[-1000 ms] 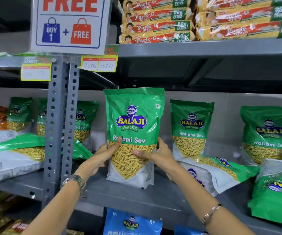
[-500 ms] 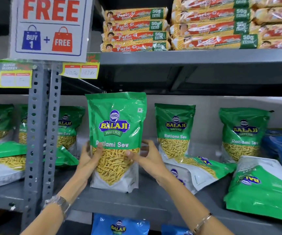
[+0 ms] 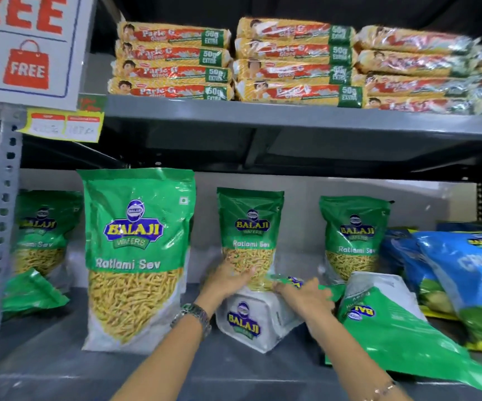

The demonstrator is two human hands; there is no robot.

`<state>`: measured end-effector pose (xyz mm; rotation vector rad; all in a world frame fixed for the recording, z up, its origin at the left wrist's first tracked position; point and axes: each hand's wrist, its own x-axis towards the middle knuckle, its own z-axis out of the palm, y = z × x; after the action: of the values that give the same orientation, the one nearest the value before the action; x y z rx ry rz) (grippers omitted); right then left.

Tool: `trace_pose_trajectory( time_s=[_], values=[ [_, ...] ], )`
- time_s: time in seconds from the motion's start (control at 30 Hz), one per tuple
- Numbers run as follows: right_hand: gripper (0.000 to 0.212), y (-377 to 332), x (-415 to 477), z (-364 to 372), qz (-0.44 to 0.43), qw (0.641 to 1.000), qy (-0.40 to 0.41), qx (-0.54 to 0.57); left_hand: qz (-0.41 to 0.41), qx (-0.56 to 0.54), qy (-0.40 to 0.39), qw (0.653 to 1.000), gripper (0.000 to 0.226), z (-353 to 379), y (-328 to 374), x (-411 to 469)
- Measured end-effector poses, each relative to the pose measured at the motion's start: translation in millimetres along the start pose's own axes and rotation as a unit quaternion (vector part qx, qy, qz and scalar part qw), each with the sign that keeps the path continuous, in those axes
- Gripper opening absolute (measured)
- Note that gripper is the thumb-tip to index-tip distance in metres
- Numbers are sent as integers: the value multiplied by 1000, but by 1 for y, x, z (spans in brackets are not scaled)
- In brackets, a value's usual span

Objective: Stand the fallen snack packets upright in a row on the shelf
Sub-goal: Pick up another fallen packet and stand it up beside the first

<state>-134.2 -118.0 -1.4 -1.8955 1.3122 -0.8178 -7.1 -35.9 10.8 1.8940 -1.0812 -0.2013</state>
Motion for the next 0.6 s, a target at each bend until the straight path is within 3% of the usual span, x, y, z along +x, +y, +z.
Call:
trace_pose_trajectory(
  time_s=[0.03, 0.1, 0.2, 0.27, 0.43, 0.5, 0.6],
  values=[
    [102, 1, 3, 0, 33, 999, -9, 25, -33, -24, -71, 997, 90, -1, -2, 2],
    [109, 6, 9, 0, 86, 992, -29, 89, -96, -39, -158, 982, 81, -1, -4, 3],
    [95, 18, 16, 5, 96, 956, -85, 266, -159, -50, -126, 978, 79, -1, -7, 4],
    [86, 22, 14, 7, 90, 939, -88, 320, -150, -50, -103, 982, 68, -1, -5, 2],
    [85, 27, 11, 6, 72, 939, -28, 335, -166, -68, -108, 978, 65, 2, -16, -2],
    [86, 27, 8, 6, 26, 945, -13, 325, -172, -102, -101, 975, 63, 0, -20, -6],
    [86, 18, 3, 1, -46, 953, -6, 298, -151, -163, -100, 970, 78, -6, -22, -8]
  ],
)
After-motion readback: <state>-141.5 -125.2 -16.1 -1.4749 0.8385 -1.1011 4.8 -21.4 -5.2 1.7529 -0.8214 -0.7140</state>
